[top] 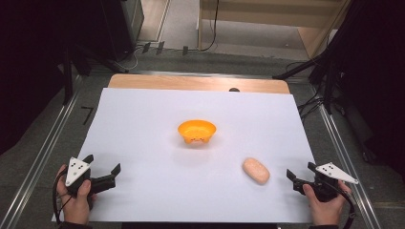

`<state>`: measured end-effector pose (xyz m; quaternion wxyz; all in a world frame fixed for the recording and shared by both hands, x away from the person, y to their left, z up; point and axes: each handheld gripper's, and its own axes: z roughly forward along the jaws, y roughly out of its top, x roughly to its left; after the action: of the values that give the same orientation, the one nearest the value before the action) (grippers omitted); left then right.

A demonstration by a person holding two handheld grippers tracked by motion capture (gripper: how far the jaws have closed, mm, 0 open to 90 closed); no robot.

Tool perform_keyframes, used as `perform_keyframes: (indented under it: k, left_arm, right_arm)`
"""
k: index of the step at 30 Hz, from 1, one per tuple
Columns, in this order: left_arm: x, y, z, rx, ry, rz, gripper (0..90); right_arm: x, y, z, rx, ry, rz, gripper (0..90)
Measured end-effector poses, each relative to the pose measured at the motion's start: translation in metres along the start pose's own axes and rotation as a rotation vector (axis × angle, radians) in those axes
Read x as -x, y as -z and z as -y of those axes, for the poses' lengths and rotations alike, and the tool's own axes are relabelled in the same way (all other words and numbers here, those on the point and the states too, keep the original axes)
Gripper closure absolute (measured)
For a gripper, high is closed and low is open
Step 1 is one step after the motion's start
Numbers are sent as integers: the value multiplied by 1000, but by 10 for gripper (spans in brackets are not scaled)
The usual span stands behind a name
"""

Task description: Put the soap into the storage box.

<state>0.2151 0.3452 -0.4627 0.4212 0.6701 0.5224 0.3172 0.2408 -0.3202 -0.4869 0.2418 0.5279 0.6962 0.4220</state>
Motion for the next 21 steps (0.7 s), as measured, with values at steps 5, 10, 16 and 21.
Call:
perform_keyframes:
  k: [5, 10, 16, 21]
  left_arm:
    - [0, 0, 0, 0, 4, 1, 0]
    - [0, -1, 0, -7, 3, 1, 0]
    - [0, -2, -1, -17, 3, 4, 0]
    - [1, -2, -1, -20, -9, 4, 0]
  right_arm:
    - [1, 0, -3, -15, -23, 35, 127]
    - [8, 2, -7, -54, -50, 62, 152]
    - [-3, 2, -13, -97, 3, 53, 205]
    - [-16, -5, -20, -173, -5, 9, 187]
